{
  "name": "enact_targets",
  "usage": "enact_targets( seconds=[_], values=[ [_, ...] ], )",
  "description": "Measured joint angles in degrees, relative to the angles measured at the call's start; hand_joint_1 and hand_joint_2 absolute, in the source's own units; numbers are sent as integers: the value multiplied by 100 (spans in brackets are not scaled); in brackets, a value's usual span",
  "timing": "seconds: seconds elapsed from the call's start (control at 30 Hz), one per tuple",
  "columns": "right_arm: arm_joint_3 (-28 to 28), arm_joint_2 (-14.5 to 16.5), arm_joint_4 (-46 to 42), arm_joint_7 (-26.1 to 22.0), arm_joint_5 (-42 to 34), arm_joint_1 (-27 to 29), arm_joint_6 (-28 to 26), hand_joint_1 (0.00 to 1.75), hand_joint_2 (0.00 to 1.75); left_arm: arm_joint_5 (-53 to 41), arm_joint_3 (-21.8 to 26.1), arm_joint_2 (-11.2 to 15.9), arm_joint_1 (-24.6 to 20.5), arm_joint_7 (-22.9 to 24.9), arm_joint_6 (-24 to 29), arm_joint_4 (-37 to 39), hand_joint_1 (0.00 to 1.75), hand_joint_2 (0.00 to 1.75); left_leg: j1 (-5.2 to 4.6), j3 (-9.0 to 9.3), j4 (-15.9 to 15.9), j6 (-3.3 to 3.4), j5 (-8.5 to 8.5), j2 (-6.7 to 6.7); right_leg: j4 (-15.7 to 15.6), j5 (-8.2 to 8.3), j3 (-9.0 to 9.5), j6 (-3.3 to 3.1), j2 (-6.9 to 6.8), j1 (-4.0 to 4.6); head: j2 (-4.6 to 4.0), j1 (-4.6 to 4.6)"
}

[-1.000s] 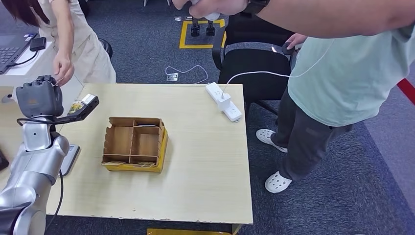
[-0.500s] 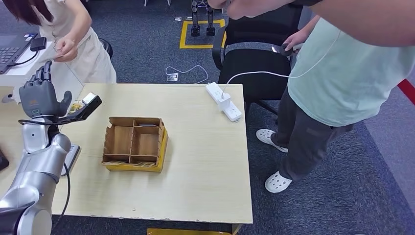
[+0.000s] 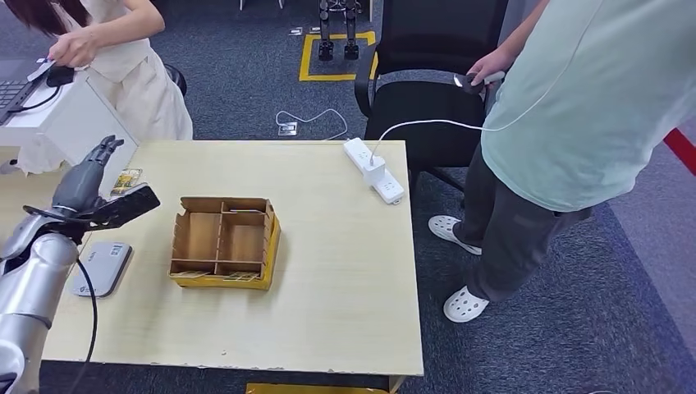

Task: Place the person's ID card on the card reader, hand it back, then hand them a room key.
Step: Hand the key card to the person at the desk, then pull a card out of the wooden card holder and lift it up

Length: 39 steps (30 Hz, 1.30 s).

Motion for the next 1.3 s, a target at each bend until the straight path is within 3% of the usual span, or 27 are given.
enact_targets(
  seconds=[0.1,0.23,0.37,0.47,0.6,0.7,0.97,1.1,1.3],
  values=[
    [-50,-28,4,-31,-16,49,-2,0,175,1052,-277,935,470,11,-1067,-952,0,175,8,-5,1,-5,-4,36,0,7,-22,-11,35,9,0,-10],
    [-135,-61,12,-75,-29,82,-16,0,175,2202,-377,2140,862,197,-1837,-2253,0,175,11,-16,1,-6,-4,9,-3,4,-25,-12,6,11,0,-12],
    [-231,-68,12,-102,-101,73,-39,0,175,2417,-408,2991,1424,333,-1875,-3321,0,175,8,-14,1,-7,-4,9,-5,3,-22,-12,3,9,0,-10],
    [-297,-68,15,-101,-125,76,-39,0,175,1894,-442,3289,1961,321,-1424,-4013,0,175,5,-12,1,-6,-4,4,-7,3,-18,-12,-4,6,0,-10],
    [-351,-67,19,-102,-152,85,-39,0,175,991,-637,3270,2509,256,-797,-4525,0,175,3,-10,1,-6,-4,1,-6,5,-15,-11,-7,4,0,-10],
    [-386,-64,23,-101,-151,93,-39,0,175,368,-897,3091,2696,206,-472,-4641,0,175,3,-9,1,-6,-4,1,-6,5,-14,-11,-7,3,0,-12],
    [-452,-47,26,-85,-120,88,-45,0,175,-1070,-1923,1998,2722,370,421,-4460,0,175,-1,-9,1,-4,-2,-10,-7,6,-10,-10,-18,-2,0,-15],
    [-468,-46,26,-85,-121,89,-48,0,175,-1187,-2191,1697,2717,442,494,-4353,0,175,-2,-9,2,-3,-3,-10,-7,6,-10,-10,-18,-3,0,-15],
    [-503,-46,28,-93,-166,101,-58,0,175,-1959,-2445,1201,2719,1019,1030,-4044,0,175,-1,-8,2,-3,-3,-10,-7,6,-10,-10,-18,-3,0,-15]
  ],
)
